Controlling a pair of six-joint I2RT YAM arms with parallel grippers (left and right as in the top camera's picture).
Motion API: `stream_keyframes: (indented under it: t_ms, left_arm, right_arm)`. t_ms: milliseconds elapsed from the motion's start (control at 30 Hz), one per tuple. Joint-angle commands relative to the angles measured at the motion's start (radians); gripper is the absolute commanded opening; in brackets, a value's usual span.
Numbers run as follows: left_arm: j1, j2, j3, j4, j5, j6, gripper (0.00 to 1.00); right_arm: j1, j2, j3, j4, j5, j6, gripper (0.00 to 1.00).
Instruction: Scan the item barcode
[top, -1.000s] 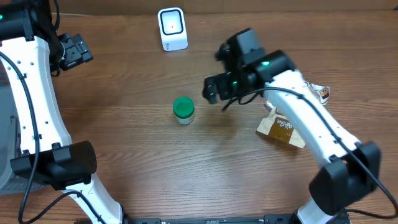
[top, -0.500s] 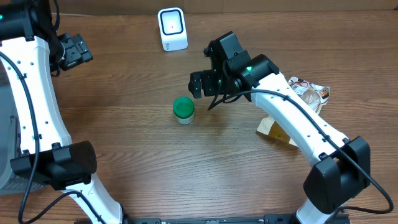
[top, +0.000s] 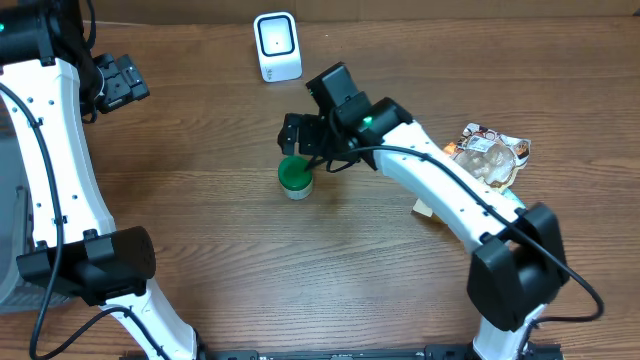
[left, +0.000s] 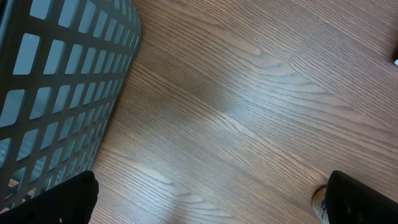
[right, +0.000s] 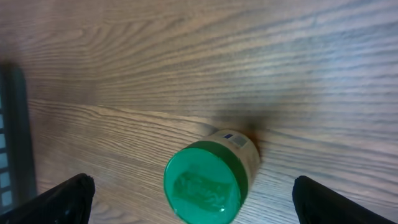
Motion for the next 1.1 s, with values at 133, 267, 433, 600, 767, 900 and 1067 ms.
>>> stream_keyframes:
  t_ms: [133, 267, 433, 600, 767, 900, 1067]
  left_arm:
    - [0.002, -0.037, 0.024, -0.002, -0.016, 0.023, 1.00]
    - [0.002, -0.037, 0.024, -0.002, -0.016, 0.023, 1.00]
    - [0.002, -0.037, 0.024, -0.002, -0.016, 0.023, 0.99]
    - [0.002, -0.037, 0.024, -0.002, -0.016, 0.022, 1.00]
    - [0.002, -0.037, 0.024, -0.002, -0.016, 0.023, 0.99]
    - [0.002, -0.037, 0.024, -0.002, -0.016, 0.022, 1.00]
    - [0.002, -0.037, 0.024, -0.003, -0.016, 0.023, 1.00]
  right_arm:
    - [0.048, 0.084, 0.010, 0.015, 0.022, 0.050, 0.98]
    - [0.065, 0.090, 0.010, 0.013, 0.063, 0.050, 0.98]
    - [0.067, 0.100, 0.010, 0.007, 0.086, 0.013, 0.95]
    - [0.069, 0.137, 0.010, -0.005, 0.054, -0.106, 0.83]
    - [0.069, 0.141, 0.011, -0.023, 0.061, -0.211, 0.69]
    - [0.067, 0.141, 0.011, -0.028, 0.061, -0.336, 0.50]
    - [0.067, 0.140, 0.012, -0.043, 0.070, -0.574, 0.50]
